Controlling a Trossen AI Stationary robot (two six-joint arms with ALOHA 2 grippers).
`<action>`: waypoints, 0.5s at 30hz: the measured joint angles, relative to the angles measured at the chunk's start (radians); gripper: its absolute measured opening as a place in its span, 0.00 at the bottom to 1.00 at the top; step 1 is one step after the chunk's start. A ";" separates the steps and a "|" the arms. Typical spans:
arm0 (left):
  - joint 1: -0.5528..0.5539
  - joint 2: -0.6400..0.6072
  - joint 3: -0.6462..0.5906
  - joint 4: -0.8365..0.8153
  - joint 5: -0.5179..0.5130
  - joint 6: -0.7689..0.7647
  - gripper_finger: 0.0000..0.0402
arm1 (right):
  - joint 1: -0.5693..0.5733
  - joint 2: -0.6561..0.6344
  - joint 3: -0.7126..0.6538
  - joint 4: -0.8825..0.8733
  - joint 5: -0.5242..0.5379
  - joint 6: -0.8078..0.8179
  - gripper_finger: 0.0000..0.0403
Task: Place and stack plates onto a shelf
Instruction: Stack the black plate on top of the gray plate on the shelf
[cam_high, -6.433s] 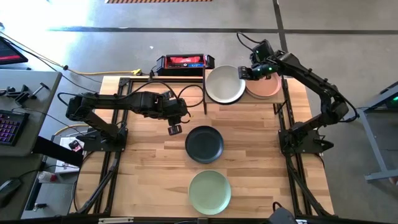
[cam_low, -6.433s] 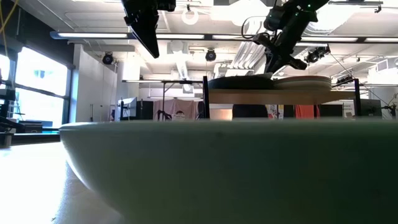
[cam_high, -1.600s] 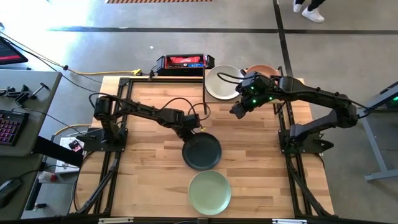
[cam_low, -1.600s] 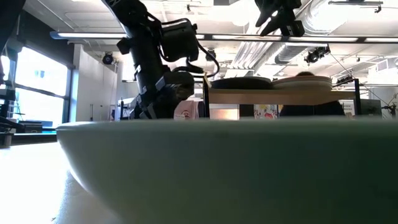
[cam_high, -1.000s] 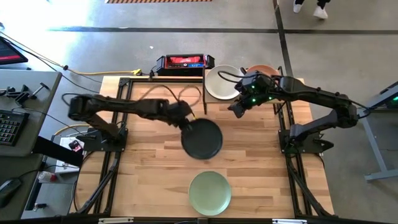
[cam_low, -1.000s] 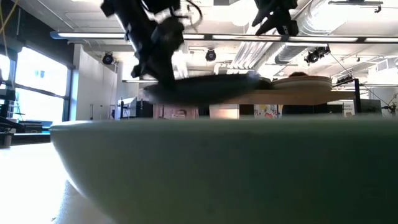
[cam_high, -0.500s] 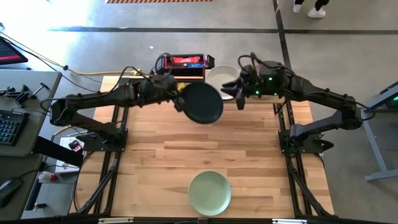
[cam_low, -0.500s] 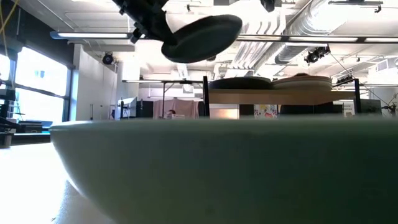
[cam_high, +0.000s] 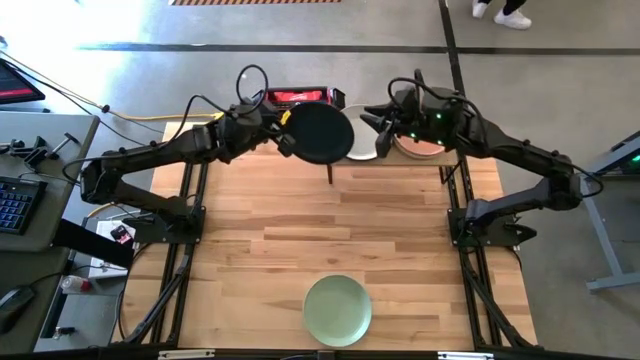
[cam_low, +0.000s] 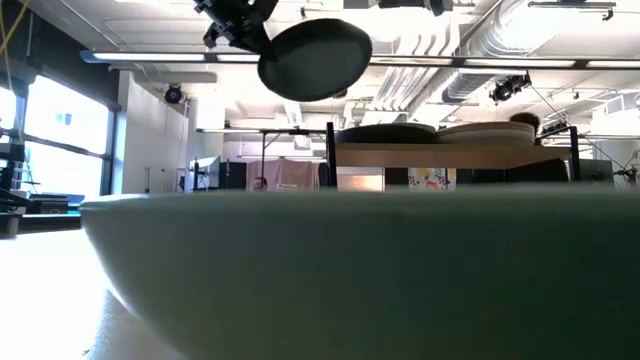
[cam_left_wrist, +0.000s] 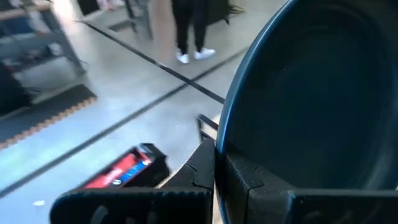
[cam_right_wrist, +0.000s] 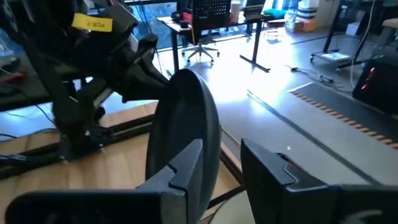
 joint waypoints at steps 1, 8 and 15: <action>0.000 0.000 0.000 0.004 -0.017 0.004 0.00 | -0.003 0.004 0.000 -0.001 0.001 -0.012 0.23; -0.001 0.000 0.000 0.018 -0.043 -0.002 0.00 | -0.005 0.042 0.000 -0.019 0.027 -0.054 0.30; -0.001 0.000 0.000 0.018 -0.048 -0.030 0.00 | 0.009 0.089 0.000 -0.032 0.032 -0.010 0.34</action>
